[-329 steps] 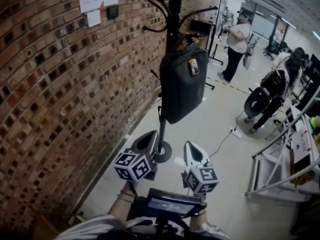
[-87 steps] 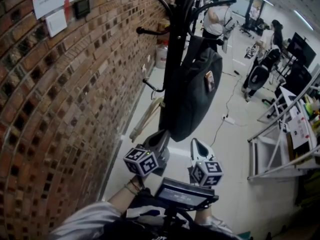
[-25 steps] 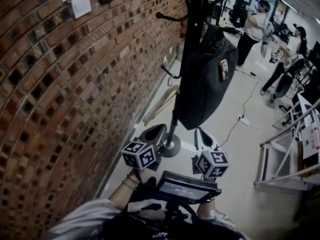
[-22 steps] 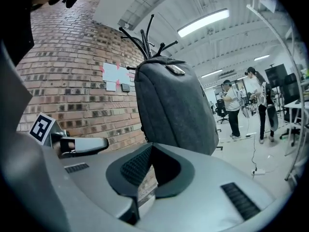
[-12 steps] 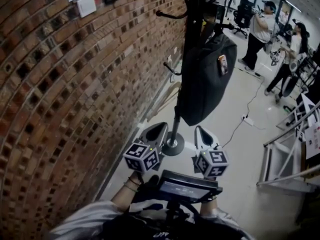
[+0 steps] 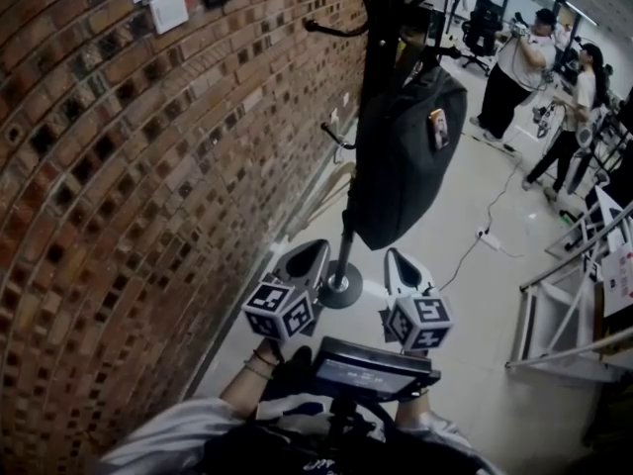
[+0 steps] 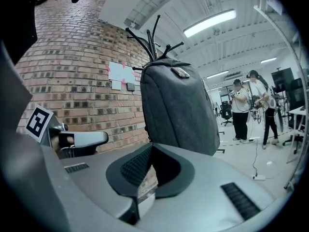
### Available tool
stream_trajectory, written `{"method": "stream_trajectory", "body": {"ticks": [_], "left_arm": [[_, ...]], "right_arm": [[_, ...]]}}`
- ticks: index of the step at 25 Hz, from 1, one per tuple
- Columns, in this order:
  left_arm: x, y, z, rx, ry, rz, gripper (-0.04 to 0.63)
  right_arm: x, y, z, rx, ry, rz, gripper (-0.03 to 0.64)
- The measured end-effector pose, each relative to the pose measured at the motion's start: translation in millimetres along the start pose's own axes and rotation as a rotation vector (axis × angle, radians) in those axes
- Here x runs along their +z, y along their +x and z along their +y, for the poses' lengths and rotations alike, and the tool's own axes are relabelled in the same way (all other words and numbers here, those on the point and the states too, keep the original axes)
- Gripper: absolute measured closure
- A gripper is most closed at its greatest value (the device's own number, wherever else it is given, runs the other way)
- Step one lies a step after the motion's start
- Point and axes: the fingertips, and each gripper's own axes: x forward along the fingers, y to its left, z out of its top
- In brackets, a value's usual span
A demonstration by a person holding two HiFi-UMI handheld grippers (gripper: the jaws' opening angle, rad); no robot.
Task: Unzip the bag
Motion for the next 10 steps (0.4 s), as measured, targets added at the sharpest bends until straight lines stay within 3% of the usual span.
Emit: {"method": "stream_trajectory", "body": {"ticks": [10], "left_arm": [[1.7, 6.8, 3.0, 0.001, 0.007, -0.003, 0.579]], "right_arm": [[1.1, 4.3, -2.4, 0.014, -0.008, -0.007, 0.629]]}}
